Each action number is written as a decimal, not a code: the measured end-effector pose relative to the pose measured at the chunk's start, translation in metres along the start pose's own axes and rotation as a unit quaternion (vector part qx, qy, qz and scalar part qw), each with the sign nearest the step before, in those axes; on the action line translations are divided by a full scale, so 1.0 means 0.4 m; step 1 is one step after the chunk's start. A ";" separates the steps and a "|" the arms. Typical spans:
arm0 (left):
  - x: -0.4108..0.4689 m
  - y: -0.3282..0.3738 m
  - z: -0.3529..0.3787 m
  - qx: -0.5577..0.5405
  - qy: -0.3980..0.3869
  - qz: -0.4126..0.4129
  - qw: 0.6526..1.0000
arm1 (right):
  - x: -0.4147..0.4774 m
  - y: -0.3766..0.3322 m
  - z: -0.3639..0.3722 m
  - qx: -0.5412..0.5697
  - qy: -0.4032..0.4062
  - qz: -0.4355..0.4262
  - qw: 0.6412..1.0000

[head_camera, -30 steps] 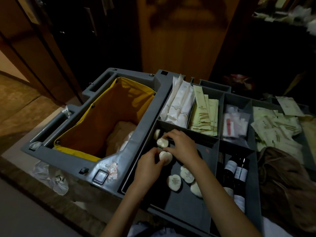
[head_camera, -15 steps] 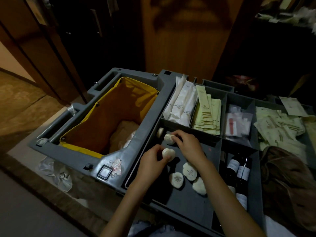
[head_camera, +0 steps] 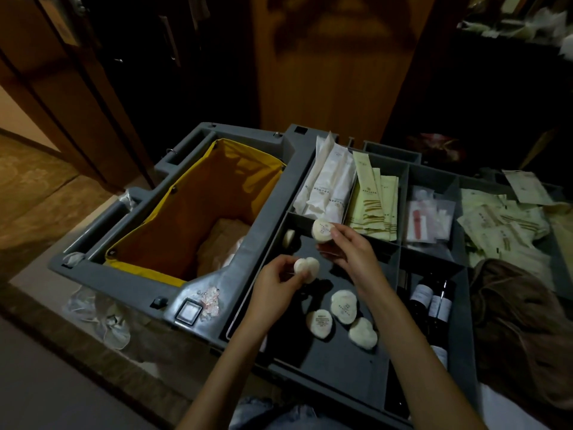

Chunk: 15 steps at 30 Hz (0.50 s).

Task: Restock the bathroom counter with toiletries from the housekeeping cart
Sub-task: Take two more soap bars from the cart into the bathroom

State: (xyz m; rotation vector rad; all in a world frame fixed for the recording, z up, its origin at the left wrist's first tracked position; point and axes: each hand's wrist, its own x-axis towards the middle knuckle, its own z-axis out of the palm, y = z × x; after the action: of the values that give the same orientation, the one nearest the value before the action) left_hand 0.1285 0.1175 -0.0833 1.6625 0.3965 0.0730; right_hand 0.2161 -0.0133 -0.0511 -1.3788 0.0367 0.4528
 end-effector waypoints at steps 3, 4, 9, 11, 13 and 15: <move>-0.001 0.013 0.003 -0.075 -0.005 -0.017 0.997 | -0.021 -0.005 -0.001 0.060 0.004 0.010 0.998; -0.001 0.017 0.003 -0.093 -0.007 -0.018 0.995 | -0.026 -0.007 -0.002 0.070 0.008 0.012 0.997; -0.004 0.023 0.004 -0.125 -0.005 -0.018 0.992 | -0.030 0.004 -0.013 0.026 0.011 0.019 0.999; -0.004 0.022 0.003 -0.130 0.002 -0.021 0.991 | -0.025 0.011 -0.013 0.006 0.014 0.023 1.000; -0.003 0.019 0.003 -0.127 0.006 -0.021 0.992 | -0.023 0.015 -0.013 -0.006 0.017 0.024 1.000; -0.005 0.018 0.004 -0.115 0.008 -0.019 0.993 | -0.025 0.016 -0.016 -0.003 0.023 0.024 0.999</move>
State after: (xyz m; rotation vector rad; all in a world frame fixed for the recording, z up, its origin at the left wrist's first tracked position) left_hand 0.1286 0.1147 -0.0762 1.4276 0.4165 0.1002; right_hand 0.2063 -0.0213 -0.0554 -1.3963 0.1068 0.4626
